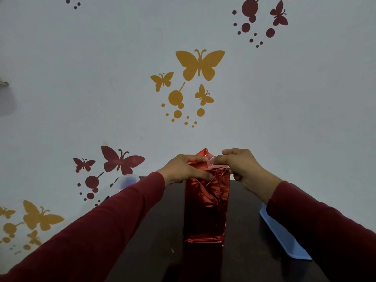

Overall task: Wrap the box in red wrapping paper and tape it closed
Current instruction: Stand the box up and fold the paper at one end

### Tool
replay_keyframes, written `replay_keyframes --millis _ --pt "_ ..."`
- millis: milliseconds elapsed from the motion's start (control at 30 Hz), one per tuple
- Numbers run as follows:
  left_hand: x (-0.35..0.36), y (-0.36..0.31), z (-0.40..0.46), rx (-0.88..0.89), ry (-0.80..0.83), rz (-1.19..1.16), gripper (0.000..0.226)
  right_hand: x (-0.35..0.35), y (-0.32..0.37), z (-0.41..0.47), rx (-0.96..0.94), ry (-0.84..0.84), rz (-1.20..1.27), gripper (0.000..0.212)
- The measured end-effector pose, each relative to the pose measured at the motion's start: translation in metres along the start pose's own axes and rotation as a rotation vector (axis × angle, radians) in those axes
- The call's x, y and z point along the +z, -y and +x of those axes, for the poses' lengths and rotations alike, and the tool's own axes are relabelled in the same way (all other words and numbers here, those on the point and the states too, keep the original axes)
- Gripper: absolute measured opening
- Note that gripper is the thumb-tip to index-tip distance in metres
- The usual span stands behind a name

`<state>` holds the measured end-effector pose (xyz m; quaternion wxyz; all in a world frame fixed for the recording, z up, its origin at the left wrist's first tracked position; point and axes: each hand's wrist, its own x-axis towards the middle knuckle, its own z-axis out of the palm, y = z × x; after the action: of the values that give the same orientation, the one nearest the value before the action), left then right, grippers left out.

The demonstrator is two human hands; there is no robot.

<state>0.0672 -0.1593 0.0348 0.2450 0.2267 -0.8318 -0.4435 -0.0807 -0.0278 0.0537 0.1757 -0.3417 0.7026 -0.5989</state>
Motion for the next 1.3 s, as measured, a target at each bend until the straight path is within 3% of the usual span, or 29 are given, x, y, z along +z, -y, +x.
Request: replay_keyframes --millis 433,733,867,1000,1300 --pt "-0.002 0.002 0.001 0.066 0.006 -0.006 0.052 0.013 -0.004 0.007 -0.049 -0.084 -0.078 0.082" --pt "-0.001 0.003 0.0 0.057 -0.011 -0.009 0.052 0.015 -0.006 0.011 -0.022 -0.079 0.021 0.07" --pt "-0.001 0.002 -0.002 0.045 -0.01 -0.009 0.052 0.014 -0.005 0.006 -0.114 -0.102 -0.037 0.059" --pt "0.0 0.003 0.0 0.041 -0.006 0.023 0.06 0.015 0.001 0.004 -0.196 -0.125 -0.074 0.059" --pt "0.0 0.007 0.004 0.063 -0.001 0.021 0.058 0.014 -0.007 0.01 -0.118 -0.081 -0.087 0.063"
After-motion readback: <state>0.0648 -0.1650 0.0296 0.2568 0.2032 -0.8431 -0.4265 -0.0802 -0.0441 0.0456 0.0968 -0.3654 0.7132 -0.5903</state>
